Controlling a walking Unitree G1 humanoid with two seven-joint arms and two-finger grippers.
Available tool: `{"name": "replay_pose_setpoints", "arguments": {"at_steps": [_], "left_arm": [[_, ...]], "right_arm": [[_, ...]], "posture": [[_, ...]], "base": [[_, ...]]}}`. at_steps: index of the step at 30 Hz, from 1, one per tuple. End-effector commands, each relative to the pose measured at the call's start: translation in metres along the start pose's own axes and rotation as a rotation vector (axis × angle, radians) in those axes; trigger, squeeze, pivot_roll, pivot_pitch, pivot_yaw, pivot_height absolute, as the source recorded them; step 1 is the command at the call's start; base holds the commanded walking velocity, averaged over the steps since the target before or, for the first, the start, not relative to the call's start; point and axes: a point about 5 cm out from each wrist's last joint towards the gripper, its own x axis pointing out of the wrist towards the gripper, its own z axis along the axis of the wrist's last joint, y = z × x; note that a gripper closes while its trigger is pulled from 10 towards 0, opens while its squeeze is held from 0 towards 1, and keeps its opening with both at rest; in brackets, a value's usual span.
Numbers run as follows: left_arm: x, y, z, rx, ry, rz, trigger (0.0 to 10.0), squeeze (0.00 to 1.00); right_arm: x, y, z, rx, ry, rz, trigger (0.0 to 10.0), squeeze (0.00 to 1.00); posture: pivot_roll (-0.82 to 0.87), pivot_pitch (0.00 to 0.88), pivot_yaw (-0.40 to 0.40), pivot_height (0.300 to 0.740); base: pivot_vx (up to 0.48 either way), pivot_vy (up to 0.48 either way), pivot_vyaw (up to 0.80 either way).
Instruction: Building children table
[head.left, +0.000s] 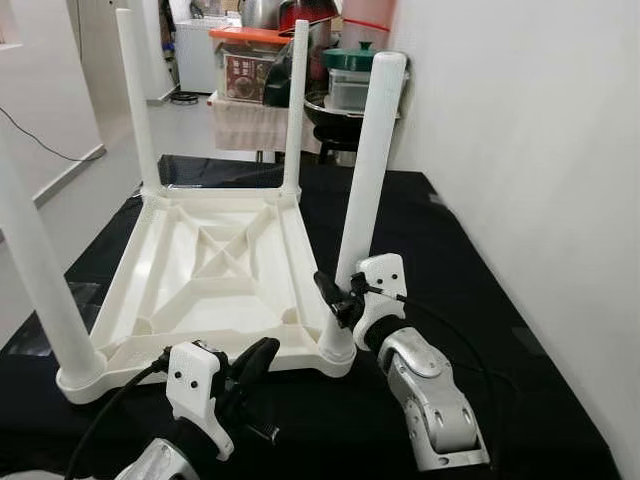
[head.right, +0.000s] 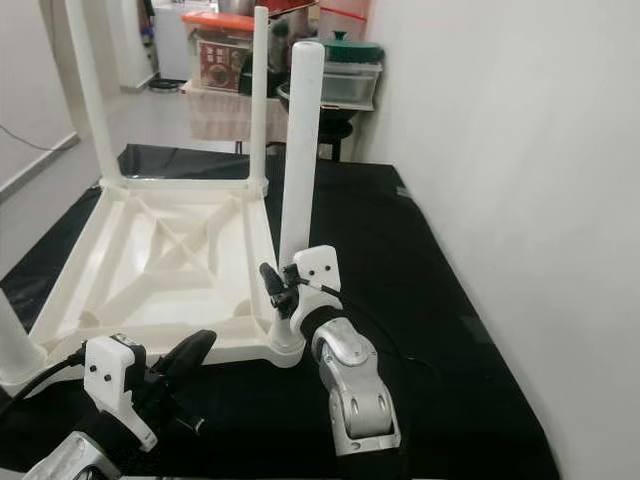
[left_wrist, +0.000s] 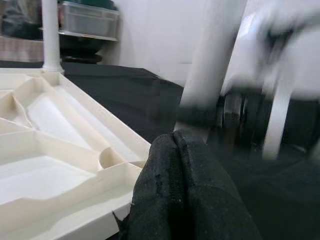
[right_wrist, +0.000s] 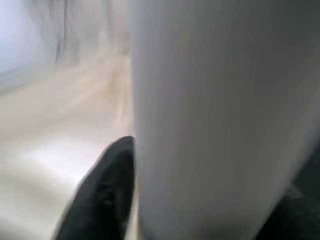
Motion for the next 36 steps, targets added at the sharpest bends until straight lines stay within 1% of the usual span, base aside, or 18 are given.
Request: {"name": "replay_pose_setpoints", "arguments": {"at_steps": [1, 2, 4, 5, 6, 7, 9, 10, 12, 13, 15, 16, 19, 22, 23, 24, 31, 36], "left_arm": [[0.0, 0.0, -0.003, 0.003, 0.012, 0.002, 8.5, 0.0], [0.0, 0.0, -0.003, 0.003, 0.012, 0.002, 8.5, 0.0], [0.0, -0.001, -0.003, -0.002, 0.013, -0.002, 8.6, 0.0], [0.0, -0.001, -0.004, -0.004, 0.014, -0.003, 8.6, 0.0], [0.0, -0.001, -0.004, -0.005, 0.014, -0.004, 8.5, 0.0], [0.0, -0.001, -0.004, -0.005, 0.015, -0.005, 8.6, 0.0], [0.0, -0.001, -0.004, -0.006, 0.016, -0.004, 8.6, 0.0], [0.0, -0.001, -0.004, -0.006, 0.016, -0.004, 8.6, 0.0], [0.0, 0.0, -0.005, -0.005, 0.018, -0.003, 8.5, 0.0], [0.0, 0.0, -0.005, -0.005, 0.018, -0.003, 8.5, 0.0], [0.0, 0.0, -0.006, -0.003, 0.019, -0.001, 8.5, 0.0], [0.0, 0.0, -0.006, -0.003, 0.019, -0.001, 8.5, 0.0], [-0.001, 0.0, -0.006, -0.002, 0.021, 0.002, 8.4, 0.0], [-0.001, 0.0, -0.007, -0.002, 0.022, 0.002, 8.4, 0.0], [-0.001, 0.0, -0.007, -0.002, 0.022, 0.003, 8.4, 0.0], [-0.001, 0.0, -0.007, -0.002, 0.022, 0.003, 8.4, 0.0], [-0.001, -0.001, -0.006, -0.004, 0.02, 0.001, 8.4, 0.0], [0.0, -0.002, -0.006, -0.006, 0.017, -0.001, 8.5, 0.0]], "right_arm": [[0.002, 0.011, 0.0, 0.042, 0.019, 0.125, 10.0, 1.0], [0.002, 0.011, 0.0, 0.042, 0.019, 0.125, 10.0, 1.0], [0.004, 0.011, 0.016, 0.006, -0.041, 0.287, 10.0, 1.0], [0.004, 0.006, 0.024, -0.03, -0.067, 0.355, 10.0, 1.0], [0.004, 0.0, 0.029, -0.064, -0.079, 0.4, 10.0, 0.63], [0.004, -0.005, 0.034, -0.084, -0.085, 0.442, 10.0, 0.01], [0.006, -0.015, 0.039, -0.106, -0.088, 0.485, 10.0, 0.0], [0.006, -0.015, 0.039, -0.106, -0.088, 0.485, 10.0, 0.0], [0.008, -0.033, 0.052, -0.131, -0.09, 0.588, 10.0, 0.0], [0.008, -0.033, 0.052, -0.131, -0.09, 0.588, 10.0, 0.0], [0.008, -0.044, 0.059, -0.152, -0.069, 0.676, 10.0, 0.0], [0.008, -0.044, 0.059, -0.152, -0.069, 0.676, 10.0, 0.0], [0.007, -0.056, 0.063, -0.177, -0.013, 0.777, 10.0, 0.0], [0.008, -0.06, 0.064, -0.17, 0.002, 0.793, 10.0, 0.0], [0.008, -0.063, 0.065, -0.165, 0.01, 0.811, 9.5, 0.0], [0.009, -0.066, 0.067, -0.159, 0.005, 0.805, 0.0, 0.0], [0.007, -0.069, 0.064, -0.143, -0.022, 0.816, 0.0, 0.0], [0.004, -0.074, 0.061, -0.125, -0.053, 0.772, 0.0, 0.0]], "posture": [[0.03, 0.0, -0.108, 0.74], [0.03, 0.0, -0.108, 0.74], [0.03, 0.0, -0.106, 0.74], [0.03, 0.0, -0.105, 0.74], [0.03, 0.0, -0.104, 0.74], [0.03, 0.0, -0.104, 0.74], [0.04, 0.0, -0.105, 0.74], [0.04, 0.0, -0.105, 0.74], [0.05, 0.0, -0.108, 0.74], [0.05, 0.0, -0.108, 0.74], [0.05, 0.0, -0.109, 0.74], [0.05, 0.0, -0.109, 0.74], [0.06, 0.0, -0.11, 0.74], [0.06, 0.0, -0.11, 0.74], [0.06, 0.0, -0.11, 0.74], [0.07, 0.0, -0.111, 0.74], [0.06, 0.0, -0.111, 0.74], [0.05, 0.0, -0.111, 0.74]], "base": [[0.0, 0.0, 0.0], [0.0, 0.0, 0.0], [0.0, 0.0, 0.0], [0.0, 0.0, 0.0], [0.0, 0.0, 0.0], [0.0, 0.0, 0.0], [0.0, 0.0, 0.0], [0.0, 0.0, 0.0], [0.0, 0.0, 0.0], [0.0, 0.0, 0.0], [0.0, 0.0, 0.0], [0.0, 0.0, 0.0], [0.0, 0.0, 0.0], [0.0, 0.0, 0.0], [0.0, 0.0, 0.0], [0.0, 0.0, 0.0], [0.0, 0.0, 0.0], [0.0, 0.0, 0.0]]}}
